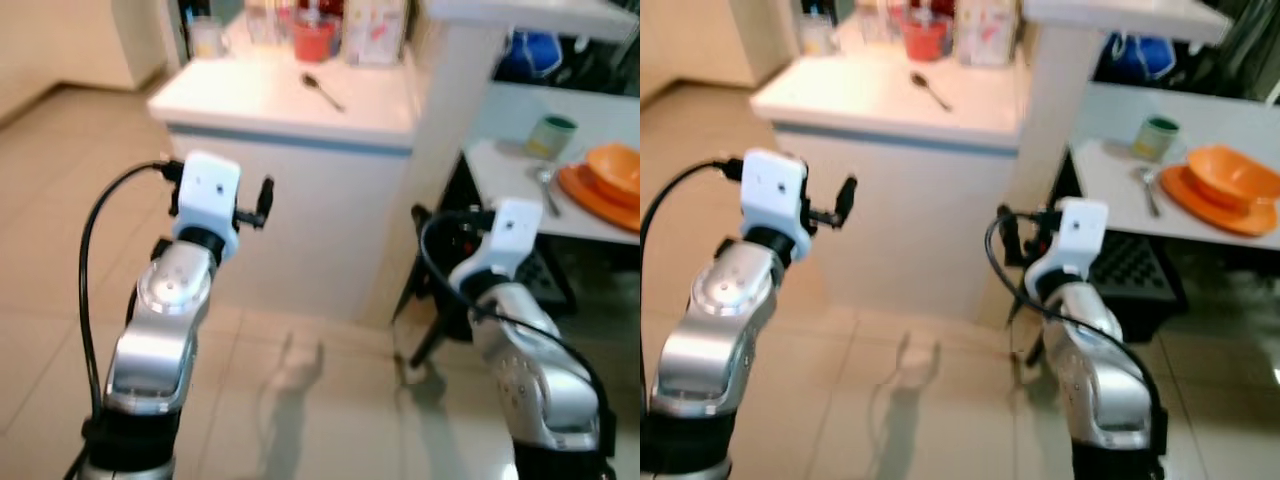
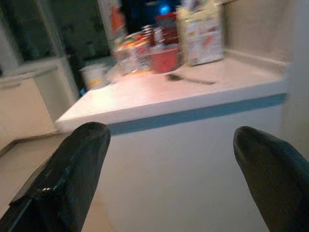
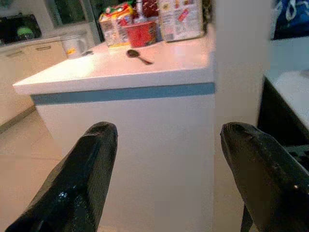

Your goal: Setting the table

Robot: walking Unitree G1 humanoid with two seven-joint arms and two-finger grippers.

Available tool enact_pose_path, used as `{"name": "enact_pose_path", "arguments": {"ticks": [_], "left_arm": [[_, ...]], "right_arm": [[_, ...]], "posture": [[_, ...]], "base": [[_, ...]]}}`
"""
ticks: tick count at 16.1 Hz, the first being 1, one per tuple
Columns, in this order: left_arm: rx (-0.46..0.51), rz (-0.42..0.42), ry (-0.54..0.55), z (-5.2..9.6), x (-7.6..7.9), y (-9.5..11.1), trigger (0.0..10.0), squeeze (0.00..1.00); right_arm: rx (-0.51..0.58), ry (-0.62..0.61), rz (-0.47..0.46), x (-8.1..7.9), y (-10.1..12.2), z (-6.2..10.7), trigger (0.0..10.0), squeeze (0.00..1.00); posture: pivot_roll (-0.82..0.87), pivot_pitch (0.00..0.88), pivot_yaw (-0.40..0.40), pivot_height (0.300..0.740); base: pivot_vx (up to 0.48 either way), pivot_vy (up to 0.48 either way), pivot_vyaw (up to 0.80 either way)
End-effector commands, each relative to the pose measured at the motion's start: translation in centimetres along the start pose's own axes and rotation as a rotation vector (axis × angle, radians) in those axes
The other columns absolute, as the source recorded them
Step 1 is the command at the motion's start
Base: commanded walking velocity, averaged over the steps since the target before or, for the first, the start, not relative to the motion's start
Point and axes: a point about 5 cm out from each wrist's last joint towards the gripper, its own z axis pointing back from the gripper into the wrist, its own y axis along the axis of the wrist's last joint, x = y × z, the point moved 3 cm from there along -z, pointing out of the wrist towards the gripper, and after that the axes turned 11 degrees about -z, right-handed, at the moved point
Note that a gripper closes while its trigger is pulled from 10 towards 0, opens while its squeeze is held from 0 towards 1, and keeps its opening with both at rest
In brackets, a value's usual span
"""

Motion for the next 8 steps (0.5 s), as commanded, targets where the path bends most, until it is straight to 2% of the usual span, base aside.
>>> {"name": "enact_pose_path", "arguments": {"ticks": [1, 2, 3, 5, 7, 8], "left_arm": [[-0.002, 0.039, 0.03, -0.1, -0.3, 0.1, 10.0, 0.0], [0.006, 0.069, 0.04, -0.1, -0.3, 0.3, 10.0, 0.0], [0.043, 0.052, 0.053, -0.3, -0.3, 0.9, 10.0, 0.0], [0.062, 0.02, 0.069, -0.3, -0.5, 1.3, 10.0, 0.0], [0.068, 0.01, 0.071, -0.3, -0.5, 1.4, 10.0, 0.0], [0.067, 0.005, 0.074, -0.2, -0.6, 1.3, 10.0, 0.0]], "right_arm": [[0.021, -0.003, 0.006, -0.1, 0.6, 0.0, 10.0, 0.0], [0.026, -0.015, 0.018, 0.1, 0.8, 0.0, 10.0, 0.0], [0.043, -0.055, 0.036, 0.6, 1.3, -0.2, 10.0, 0.0], [0.051, -0.044, 0.044, 0.4, 1.5, -0.6, 10.0, 0.0], [0.053, -0.04, 0.026, 0.3, 1.5, -0.8, 10.0, 0.0], [0.054, -0.039, 0.011, 0.2, 1.5, -0.8, 10.0, 0.0]], "posture": [[-0.01, 0.0, -0.051, 0.74], [-0.01, 0.0, -0.049, 0.74], [-0.01, 0.0, -0.051, 0.74], [0.02, 0.0, -0.061, 0.74], [0.02, 0.0, -0.062, 0.74], [0.02, 0.0, -0.061, 0.74]], "base": [[0.0, 0.0, 0.0], [0.0, 0.0, 0.0], [0.0, 0.0, 0.0], [0.0, 0.0, 0.0], [0.0, 0.0, 0.0], [0.262, 0.0, 0.0]]}}
